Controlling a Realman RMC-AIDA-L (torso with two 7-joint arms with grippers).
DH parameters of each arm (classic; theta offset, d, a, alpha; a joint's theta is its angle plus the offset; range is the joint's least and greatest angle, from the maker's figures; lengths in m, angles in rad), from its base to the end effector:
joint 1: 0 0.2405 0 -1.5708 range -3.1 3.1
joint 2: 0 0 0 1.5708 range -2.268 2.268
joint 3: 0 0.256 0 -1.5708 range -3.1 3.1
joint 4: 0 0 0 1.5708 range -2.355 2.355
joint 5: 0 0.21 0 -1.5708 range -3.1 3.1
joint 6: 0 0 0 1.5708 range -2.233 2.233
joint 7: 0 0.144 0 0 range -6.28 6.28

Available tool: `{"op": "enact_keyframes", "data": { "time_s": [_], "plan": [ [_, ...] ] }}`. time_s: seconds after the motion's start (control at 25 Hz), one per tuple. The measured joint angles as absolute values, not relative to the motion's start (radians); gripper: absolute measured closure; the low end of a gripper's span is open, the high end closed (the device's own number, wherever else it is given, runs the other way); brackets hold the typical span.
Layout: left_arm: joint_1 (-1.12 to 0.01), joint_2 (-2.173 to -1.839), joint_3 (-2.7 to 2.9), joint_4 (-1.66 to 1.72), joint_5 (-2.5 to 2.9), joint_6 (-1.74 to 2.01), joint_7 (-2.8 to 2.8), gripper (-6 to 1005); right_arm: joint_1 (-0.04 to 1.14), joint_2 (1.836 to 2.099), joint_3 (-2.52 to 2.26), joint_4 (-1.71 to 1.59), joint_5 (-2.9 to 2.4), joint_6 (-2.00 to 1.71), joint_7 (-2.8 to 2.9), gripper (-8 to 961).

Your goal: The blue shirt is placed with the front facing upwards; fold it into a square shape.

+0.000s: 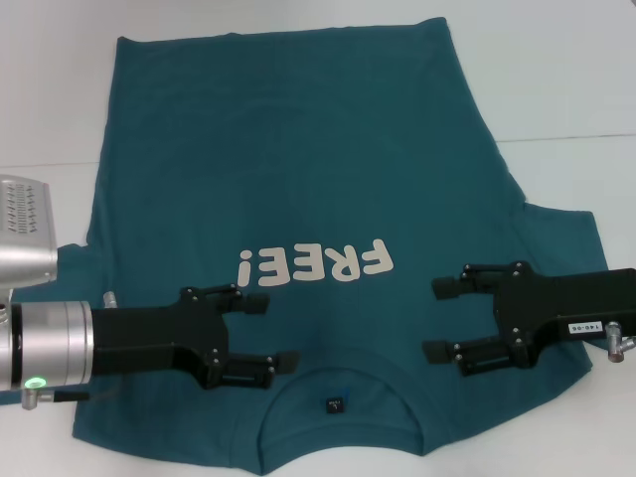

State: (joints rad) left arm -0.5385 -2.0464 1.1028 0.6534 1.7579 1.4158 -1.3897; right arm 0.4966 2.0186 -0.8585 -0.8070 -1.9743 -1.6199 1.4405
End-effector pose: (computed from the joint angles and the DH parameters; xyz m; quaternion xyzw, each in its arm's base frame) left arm -0.2333 0.3378 -0.0312 -0.9605 -0.1634 -0.2082 0.0863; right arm 0.2551 0.3291 0.0243 -0.9658 0.1578 0.1811 0.0978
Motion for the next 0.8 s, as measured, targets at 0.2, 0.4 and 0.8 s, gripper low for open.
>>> {"op": "enact_keyframes", "data": {
  "time_s": [0.2,0.4,0.8],
  "plan": [
    [-0.538,-2.046,1.101,0.655,1.758,1.416,-1.392,96,0.494,2.021,-0.856,-0.807,-1.974,-1.620,1.440,38],
    [-0.538,-2.046,1.101,0.660,1.758,1.415,-1.393,96,0.490,2.022,-0.854,-0.807,-1.973,-1.620,1.440,38],
    [-0.442,-2.028,0.782,0.728,1.758,1.408,-1.609,97,0.484,2.027,-0.854,-0.807,-1.968,-1.620,1.440,38]
  ]
}}
